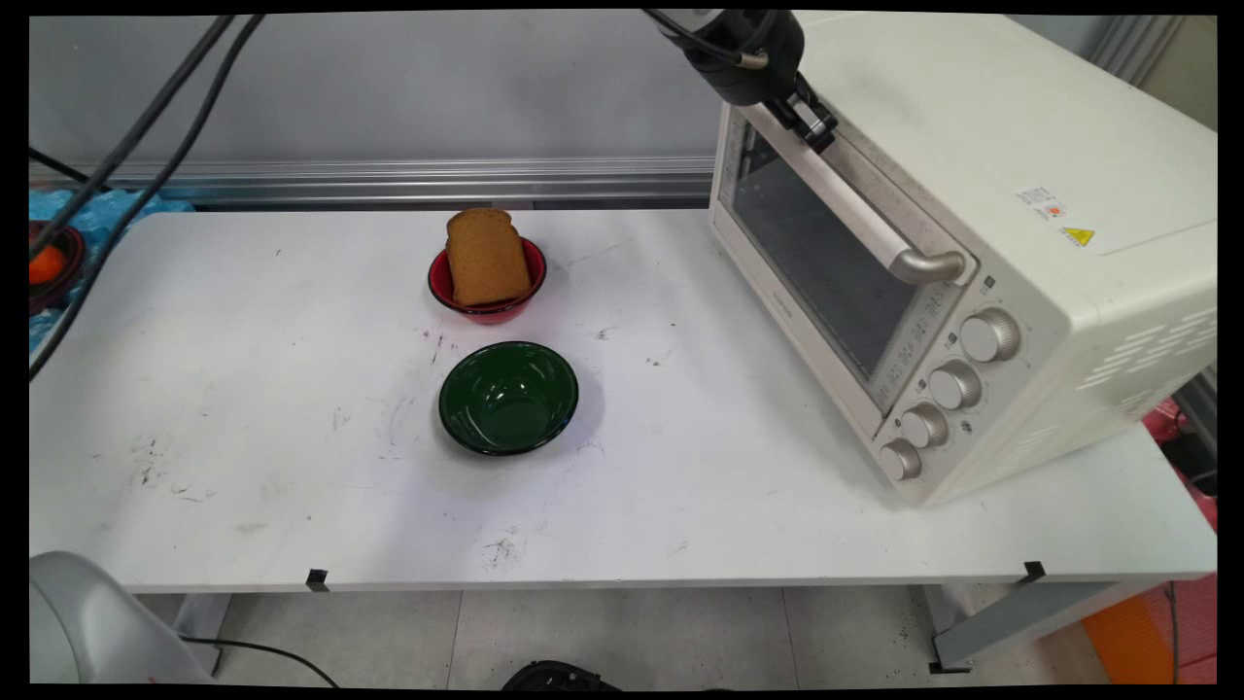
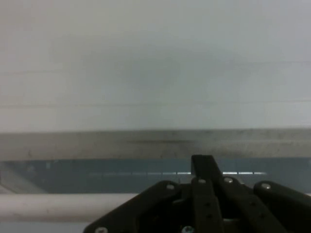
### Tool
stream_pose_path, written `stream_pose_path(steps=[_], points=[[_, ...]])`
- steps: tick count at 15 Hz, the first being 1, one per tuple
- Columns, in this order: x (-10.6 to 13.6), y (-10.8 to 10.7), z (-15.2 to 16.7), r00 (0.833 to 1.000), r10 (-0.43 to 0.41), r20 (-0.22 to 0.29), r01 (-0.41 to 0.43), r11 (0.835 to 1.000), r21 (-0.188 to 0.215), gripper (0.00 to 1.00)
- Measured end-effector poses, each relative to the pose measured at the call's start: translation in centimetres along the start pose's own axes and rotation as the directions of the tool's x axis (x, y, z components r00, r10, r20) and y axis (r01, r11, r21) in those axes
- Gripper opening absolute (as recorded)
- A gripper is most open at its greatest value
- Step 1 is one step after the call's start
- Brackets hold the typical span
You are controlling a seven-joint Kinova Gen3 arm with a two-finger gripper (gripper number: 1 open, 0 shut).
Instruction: Open the oven
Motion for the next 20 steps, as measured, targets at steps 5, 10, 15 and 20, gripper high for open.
stream_pose_path(steps=[5,10,15,20], points=[[-0.6,-0.4,0.4,1.0,0.006,0.02,-0.006,1.0,-0.005,0.0],[-2.3,-0.7,0.2,0.999,0.009,0.052,-0.009,1.0,-0.01,0.0],[-4.3,-1.0,0.0,0.996,0.013,0.086,-0.012,1.0,-0.015,0.0],[-6.6,-1.4,-0.1,0.993,0.022,0.119,-0.019,1.0,-0.024,0.0]])
